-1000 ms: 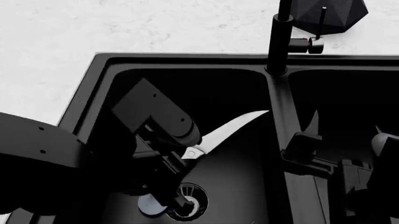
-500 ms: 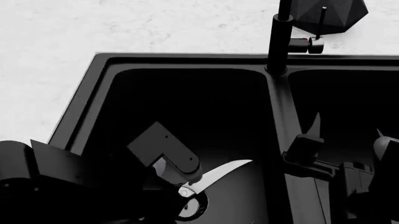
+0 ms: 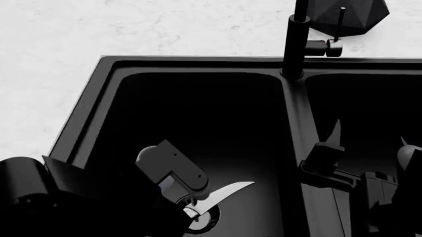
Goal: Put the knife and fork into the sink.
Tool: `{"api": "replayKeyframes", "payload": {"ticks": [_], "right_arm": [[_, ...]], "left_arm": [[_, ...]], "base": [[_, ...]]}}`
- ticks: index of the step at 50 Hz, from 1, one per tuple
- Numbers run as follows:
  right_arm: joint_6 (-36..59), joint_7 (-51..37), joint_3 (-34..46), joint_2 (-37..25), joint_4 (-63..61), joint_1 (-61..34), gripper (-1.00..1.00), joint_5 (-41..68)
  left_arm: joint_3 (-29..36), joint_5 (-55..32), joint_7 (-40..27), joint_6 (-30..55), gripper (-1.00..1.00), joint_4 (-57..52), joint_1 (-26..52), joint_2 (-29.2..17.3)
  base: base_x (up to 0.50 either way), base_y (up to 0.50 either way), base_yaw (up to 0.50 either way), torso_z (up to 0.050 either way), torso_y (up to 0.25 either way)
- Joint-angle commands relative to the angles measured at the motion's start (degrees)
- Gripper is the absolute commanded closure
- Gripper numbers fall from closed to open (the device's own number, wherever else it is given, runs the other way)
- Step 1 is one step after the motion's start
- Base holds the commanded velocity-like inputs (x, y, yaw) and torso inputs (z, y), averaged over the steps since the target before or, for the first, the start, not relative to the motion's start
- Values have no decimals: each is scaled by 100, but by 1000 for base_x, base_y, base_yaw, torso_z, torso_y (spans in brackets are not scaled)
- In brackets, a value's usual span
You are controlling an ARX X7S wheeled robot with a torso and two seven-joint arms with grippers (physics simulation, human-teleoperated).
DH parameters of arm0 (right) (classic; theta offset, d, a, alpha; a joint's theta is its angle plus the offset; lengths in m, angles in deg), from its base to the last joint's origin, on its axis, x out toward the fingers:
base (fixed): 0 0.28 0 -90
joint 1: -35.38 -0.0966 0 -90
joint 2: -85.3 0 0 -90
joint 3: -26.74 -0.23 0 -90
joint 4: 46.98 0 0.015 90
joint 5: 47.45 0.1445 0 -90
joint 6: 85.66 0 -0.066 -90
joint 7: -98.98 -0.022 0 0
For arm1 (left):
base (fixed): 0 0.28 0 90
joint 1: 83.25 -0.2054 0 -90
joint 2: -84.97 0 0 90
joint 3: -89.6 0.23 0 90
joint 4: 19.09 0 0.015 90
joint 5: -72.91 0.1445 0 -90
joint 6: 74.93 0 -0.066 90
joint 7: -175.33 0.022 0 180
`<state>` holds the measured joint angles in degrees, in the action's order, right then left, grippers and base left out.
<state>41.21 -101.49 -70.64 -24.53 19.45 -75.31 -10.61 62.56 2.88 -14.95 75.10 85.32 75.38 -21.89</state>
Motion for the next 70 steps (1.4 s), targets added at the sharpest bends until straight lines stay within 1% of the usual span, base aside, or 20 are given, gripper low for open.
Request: {"api": "replayKeyframes", "payload": {"ticks": [1,10,26,39,41,47,58,70], "right_arm": [[-19,-7,32,-9,31,-14,-100,-1],[-23,-16,52,-19,44,-27,-100,8],[-67,-23,82,-21,69,-21,-100,15],[-79,-47,66,-38,39,2,-100,49],[-66,-59,59,-47,20,1,-100,62],[-59,-74,55,-49,9,-12,-100,91],[-34,-93,64,-91,10,-37,-100,110],[-79,-80,134,-88,76,-64,-100,74]], "left_arm": [[93,104,166,-127,-100,-88,17,-26],[155,167,249,-160,-100,-124,47,-47],[-53,-110,32,-62,-100,-515,125,-205],[-616,-820,-495,186,-100,-1271,475,-484],[-771,-1029,-664,237,-100,-1454,545,-569],[-999,-1238,-897,273,-100,-1659,716,-768],[-1356,-1133,-1166,-85,-100,-2293,788,-1125],[-1684,-982,-1386,-703,-100,-3072,225,-1585]], "base": [[0,0,0,0,0],[0,0,0,0,0],[0,0,0,0,1],[0,0,0,0,0],[0,0,0,0,0],[0,0,0,0,0],[0,0,0,0,0],[0,0,0,0,0]]}}
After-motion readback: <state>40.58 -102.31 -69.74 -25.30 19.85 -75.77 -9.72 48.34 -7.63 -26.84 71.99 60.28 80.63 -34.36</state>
